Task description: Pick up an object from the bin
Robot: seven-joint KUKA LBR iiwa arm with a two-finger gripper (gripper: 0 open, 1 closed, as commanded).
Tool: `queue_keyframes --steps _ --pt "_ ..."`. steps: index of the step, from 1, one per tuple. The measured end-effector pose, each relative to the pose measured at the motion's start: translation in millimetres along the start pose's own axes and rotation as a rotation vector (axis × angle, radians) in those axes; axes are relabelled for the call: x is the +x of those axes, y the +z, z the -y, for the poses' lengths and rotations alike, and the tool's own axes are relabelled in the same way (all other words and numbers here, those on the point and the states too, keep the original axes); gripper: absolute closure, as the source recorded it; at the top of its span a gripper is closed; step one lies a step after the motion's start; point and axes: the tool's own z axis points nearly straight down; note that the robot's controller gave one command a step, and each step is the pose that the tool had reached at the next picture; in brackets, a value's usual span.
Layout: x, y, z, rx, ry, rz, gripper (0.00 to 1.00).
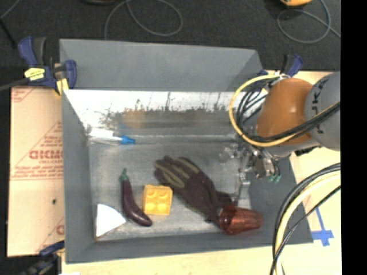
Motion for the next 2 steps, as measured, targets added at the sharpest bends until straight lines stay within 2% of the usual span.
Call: queue_keyframes --steps 1,2 --pt "18.6 29 -18 -0.005 0.068 0.011 0.00" --pt "28.9 41 -61 -0.001 0.085 0.000 1.00"
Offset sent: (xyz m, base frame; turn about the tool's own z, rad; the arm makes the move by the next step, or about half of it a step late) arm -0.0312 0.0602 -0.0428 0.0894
